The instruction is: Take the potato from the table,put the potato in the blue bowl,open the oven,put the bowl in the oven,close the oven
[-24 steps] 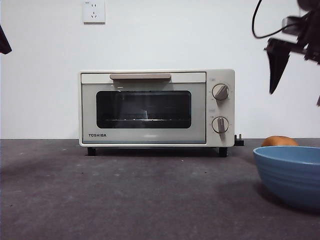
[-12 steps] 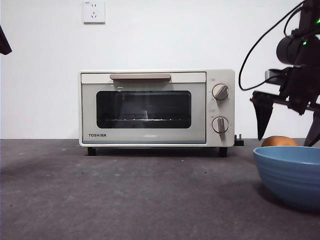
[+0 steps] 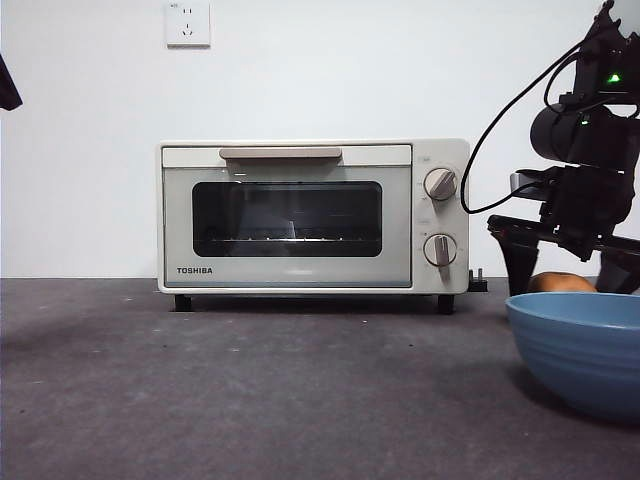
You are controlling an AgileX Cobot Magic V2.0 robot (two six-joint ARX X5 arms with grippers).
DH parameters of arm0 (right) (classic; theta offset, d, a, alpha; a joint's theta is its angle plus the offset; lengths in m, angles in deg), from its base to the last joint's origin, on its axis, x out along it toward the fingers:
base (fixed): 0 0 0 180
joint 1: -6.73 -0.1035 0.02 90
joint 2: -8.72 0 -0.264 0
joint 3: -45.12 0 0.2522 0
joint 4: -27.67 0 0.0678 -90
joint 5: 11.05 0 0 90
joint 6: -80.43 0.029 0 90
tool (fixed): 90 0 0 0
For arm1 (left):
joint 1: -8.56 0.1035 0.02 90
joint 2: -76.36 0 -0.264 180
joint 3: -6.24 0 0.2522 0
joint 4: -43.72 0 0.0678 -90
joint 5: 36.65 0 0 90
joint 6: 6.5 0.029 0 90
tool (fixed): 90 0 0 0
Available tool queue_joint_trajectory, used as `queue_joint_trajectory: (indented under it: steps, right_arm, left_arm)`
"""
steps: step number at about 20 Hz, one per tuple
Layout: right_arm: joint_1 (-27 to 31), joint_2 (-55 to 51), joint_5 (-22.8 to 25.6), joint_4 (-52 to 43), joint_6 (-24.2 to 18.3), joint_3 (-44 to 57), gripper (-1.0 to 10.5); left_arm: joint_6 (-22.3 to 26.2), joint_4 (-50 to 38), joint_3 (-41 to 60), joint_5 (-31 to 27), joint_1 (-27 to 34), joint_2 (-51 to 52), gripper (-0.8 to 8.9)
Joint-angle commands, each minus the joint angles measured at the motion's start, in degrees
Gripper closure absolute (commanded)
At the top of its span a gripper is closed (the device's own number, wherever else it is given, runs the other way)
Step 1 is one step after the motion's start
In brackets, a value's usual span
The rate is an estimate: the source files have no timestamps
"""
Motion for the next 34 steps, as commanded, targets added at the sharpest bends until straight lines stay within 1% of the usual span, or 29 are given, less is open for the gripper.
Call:
queue_joint_trajectory:
  steps: [1,6,11,13,15,18,21,24,26,28,30,32,34]
  right_arm:
    - [-0.09,0.13,0.11,1.20,1.25,-1.25,9.5]
    - [-0.11,-3.98,0.04,10.58,1.31,-5.33,9.5]
    - [-0.46,-13.11,0.04,20.35,1.09,-6.23,9.5]
    - [-0.70,-17.16,0.02,22.71,1.11,-6.23,9.5]
    - [-2.34,-21.03,0.04,24.46,1.14,-6.23,9.5]
    - [-5.20,-25.77,0.20,30.47,0.81,-6.21,9.5]
    - [-9.38,-30.27,1.20,35.89,-1.03,-5.60,9.5]
    - [-14.64,-37.62,1.40,35.65,-0.87,0.26,9.5]
    - [-17.29,-42.77,2.08,34.47,1.01,6.56,9.5]
    - [-19.39,-48.59,2.12,30.14,3.52,14.62,9.5]
    - [-20.44,-53.66,2.51,24.98,6.95,23.15,9.5]
    - [-20.46,-55.56,2.64,21.46,8.04,29.70,9.5]
    - [-20.46,-55.08,2.60,16.57,8.76,34.45,9.4]
  left_arm:
    - [0.61,0.20,-0.22,0.22,-0.13,-0.13,8.19]
    - [0.66,1.01,-0.22,0.22,-0.13,-0.13,8.19]
    - [0.70,1.01,-0.22,0.22,-0.13,-0.13,8.19]
    - [0.92,0.74,-0.22,0.20,-0.13,-0.13,8.19]
    - [1.60,0.70,-0.22,0.17,-0.13,-0.13,8.19]
    - [1.75,0.74,-0.22,0.20,-0.13,-0.13,8.19]
    - [1.86,1.25,-0.22,0.20,-0.13,-0.13,8.19]
    - [1.99,1.68,-0.22,0.22,-0.13,-0.13,8.19]
    - [2.16,2.16,-0.22,0.22,-0.13,-0.13,8.19]
    - [2.27,2.67,-0.22,0.22,-0.13,-0.13,8.19]
    - [2.78,3.32,-0.22,0.24,-0.13,-0.11,8.19]
    - [2.78,3.54,-0.22,0.24,-0.15,-0.11,8.18]
    - [2.80,3.54,-0.22,0.24,-0.15,-0.11,8.19]
